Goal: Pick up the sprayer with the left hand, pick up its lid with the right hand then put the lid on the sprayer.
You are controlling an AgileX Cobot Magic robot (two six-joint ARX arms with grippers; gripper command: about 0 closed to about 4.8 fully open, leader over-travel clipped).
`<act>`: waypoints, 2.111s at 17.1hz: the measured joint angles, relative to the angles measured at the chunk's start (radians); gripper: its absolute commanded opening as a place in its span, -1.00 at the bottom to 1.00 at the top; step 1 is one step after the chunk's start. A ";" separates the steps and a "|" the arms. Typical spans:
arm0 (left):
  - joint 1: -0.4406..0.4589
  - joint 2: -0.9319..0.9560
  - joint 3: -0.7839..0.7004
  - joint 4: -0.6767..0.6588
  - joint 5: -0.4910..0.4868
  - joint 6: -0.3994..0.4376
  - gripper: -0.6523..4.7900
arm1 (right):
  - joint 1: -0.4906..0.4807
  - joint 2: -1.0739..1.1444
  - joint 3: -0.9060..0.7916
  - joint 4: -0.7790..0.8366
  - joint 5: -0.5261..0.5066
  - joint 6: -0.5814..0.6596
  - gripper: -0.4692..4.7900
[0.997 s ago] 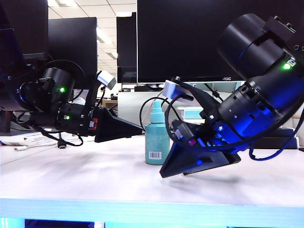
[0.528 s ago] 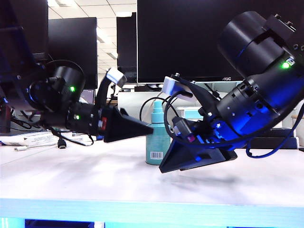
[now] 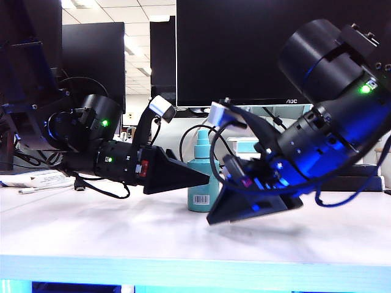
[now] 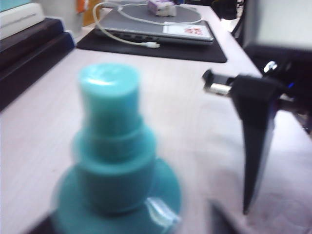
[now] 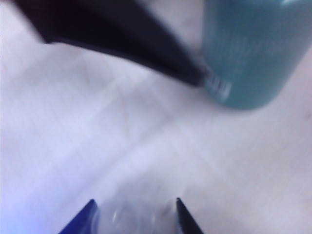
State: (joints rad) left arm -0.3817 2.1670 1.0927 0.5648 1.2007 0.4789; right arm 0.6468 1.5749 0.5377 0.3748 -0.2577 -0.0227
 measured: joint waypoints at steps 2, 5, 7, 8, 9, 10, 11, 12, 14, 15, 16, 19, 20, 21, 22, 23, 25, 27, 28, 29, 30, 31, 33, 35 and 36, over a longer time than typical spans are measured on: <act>0.000 0.005 0.000 -0.002 0.000 0.000 0.35 | 0.000 0.005 0.000 0.039 0.013 0.015 -0.18; 0.000 0.005 0.001 0.000 0.000 0.001 0.05 | 0.000 0.011 0.000 0.061 0.021 0.022 -0.41; 0.000 0.005 0.001 0.000 0.000 0.001 0.05 | 0.000 0.010 0.000 0.062 0.021 0.022 -0.41; 0.000 0.005 0.001 0.000 0.000 0.001 0.05 | 0.000 0.010 0.000 0.062 0.021 0.022 -0.41; 0.000 0.005 0.001 0.000 -0.003 0.001 0.05 | 0.000 0.010 0.000 0.061 0.021 0.022 -0.41; 0.000 0.005 0.001 0.000 -0.005 0.001 0.05 | 0.000 0.010 0.000 0.060 0.021 0.022 -0.41; 0.000 0.005 0.001 0.000 -0.005 0.001 0.05 | 0.000 0.010 0.001 0.054 0.020 0.022 -0.41; 0.000 0.005 0.001 0.000 -0.005 0.001 0.05 | 0.000 0.010 0.001 0.051 0.020 0.022 -0.41; 0.000 0.005 0.001 0.000 -0.006 0.001 0.02 | 0.000 0.010 0.003 0.043 0.020 0.022 -0.48; 0.000 0.005 0.001 0.000 -0.006 0.001 0.02 | 0.000 0.010 0.003 0.043 0.020 0.022 -0.55; 0.000 0.005 0.001 0.000 -0.006 0.001 0.02 | 0.000 0.009 0.003 0.043 0.020 0.022 -0.55; 0.000 0.005 0.001 0.000 -0.006 0.001 0.02 | 0.000 0.008 0.003 0.043 0.039 0.022 -0.69; 0.000 0.005 0.001 0.000 -0.007 0.001 0.02 | -0.001 0.007 0.003 0.042 0.045 0.021 -0.75; 0.000 0.005 0.000 0.000 -0.008 0.001 0.02 | -0.004 0.003 0.003 0.035 0.045 0.022 -0.75; 0.000 0.005 0.000 0.000 -0.008 0.001 0.02 | -0.004 -0.004 0.002 0.027 0.048 0.022 -0.74; 0.000 0.005 0.001 0.000 -0.010 0.001 0.02 | -0.005 -0.015 0.002 0.013 0.052 0.022 -0.74; 0.000 0.005 0.001 0.000 -0.013 0.001 0.02 | -0.007 -0.075 -0.001 -0.018 0.056 0.022 -0.74; 0.000 0.006 0.001 -0.001 -0.013 0.001 0.02 | -0.029 -0.162 0.001 -0.014 0.056 0.022 -0.74; 0.000 0.006 0.002 -0.005 -0.012 0.001 0.02 | -0.042 -0.207 0.001 -0.014 0.060 0.022 -0.74; 0.000 0.006 0.003 -0.008 -0.009 0.001 0.02 | -0.052 -0.243 0.004 -0.014 0.064 0.022 -0.74; 0.000 0.006 0.003 -0.012 -0.007 0.001 0.02 | -0.055 -0.266 0.012 -0.014 0.065 0.022 -0.74; -0.001 0.006 0.004 -0.021 0.005 0.000 0.02 | -0.054 -0.282 0.026 -0.016 0.064 0.022 -0.74; -0.013 0.006 0.005 -0.040 0.015 0.002 0.02 | -0.054 -0.289 0.063 -0.023 0.062 0.022 -0.70; -0.048 0.005 0.005 -0.062 0.025 0.023 0.02 | -0.054 -0.289 0.115 -0.043 0.056 0.017 -0.65; -0.062 0.005 0.005 -0.066 0.026 0.023 0.02 | -0.055 -0.289 0.130 -0.048 0.056 0.010 -0.65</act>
State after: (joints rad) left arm -0.4435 2.1723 1.0981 0.4992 1.2270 0.5014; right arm 0.5922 1.2858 0.6682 0.3264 -0.2012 -0.0128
